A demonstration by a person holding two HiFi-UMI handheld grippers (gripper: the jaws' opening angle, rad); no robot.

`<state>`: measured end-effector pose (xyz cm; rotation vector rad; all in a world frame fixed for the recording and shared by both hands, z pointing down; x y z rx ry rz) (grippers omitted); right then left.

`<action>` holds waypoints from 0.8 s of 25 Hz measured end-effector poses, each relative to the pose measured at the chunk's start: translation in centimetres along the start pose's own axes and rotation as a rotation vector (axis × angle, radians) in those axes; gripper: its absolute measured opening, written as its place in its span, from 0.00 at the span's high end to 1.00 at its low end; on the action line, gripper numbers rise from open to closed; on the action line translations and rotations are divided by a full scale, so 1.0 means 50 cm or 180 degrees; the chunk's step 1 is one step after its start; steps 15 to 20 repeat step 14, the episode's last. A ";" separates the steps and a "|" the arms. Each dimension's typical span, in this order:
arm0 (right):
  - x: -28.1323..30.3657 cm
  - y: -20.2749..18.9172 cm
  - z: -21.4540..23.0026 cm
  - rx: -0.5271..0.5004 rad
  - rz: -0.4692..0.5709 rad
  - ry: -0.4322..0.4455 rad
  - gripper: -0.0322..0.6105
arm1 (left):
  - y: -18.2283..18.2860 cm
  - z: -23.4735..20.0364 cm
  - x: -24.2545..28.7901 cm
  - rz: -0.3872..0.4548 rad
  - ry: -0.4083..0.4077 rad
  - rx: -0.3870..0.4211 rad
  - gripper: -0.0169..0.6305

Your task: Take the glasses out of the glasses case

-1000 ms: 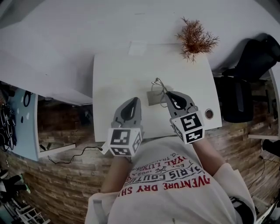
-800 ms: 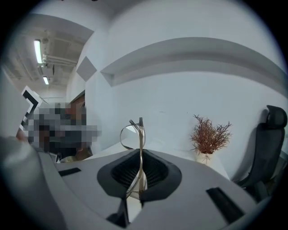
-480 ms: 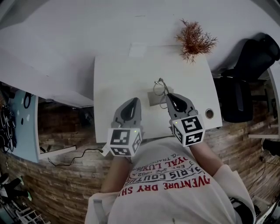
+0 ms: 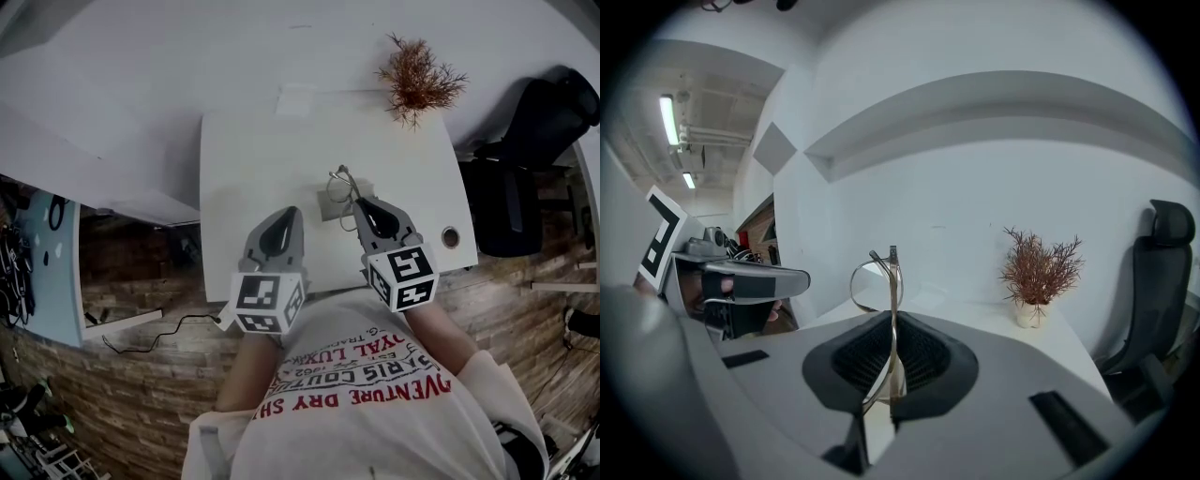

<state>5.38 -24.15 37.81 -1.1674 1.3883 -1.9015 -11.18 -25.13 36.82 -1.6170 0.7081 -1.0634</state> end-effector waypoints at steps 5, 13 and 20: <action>0.003 -0.003 -0.004 0.0010 -0.0015 -0.0017 0.91 | -0.003 -0.005 -0.002 0.0003 -0.0044 -0.0027 0.98; 0.007 -0.001 -0.004 -0.0019 -0.0003 -0.0071 0.91 | -0.010 -0.013 0.007 -0.0035 -0.0047 -0.0055 0.98; 0.008 -0.001 -0.004 -0.0021 -0.0006 -0.0074 0.91 | -0.010 -0.015 0.009 -0.0038 -0.0047 -0.0057 0.98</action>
Point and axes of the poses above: the fingertips, and each gripper's own axes: x forward along the fingers, z to its right, y out of its top, the point moved 6 cm from there along -x, backward along the fingers, and after that the axes turned 10 degrees about y, right-handed, at the moved point
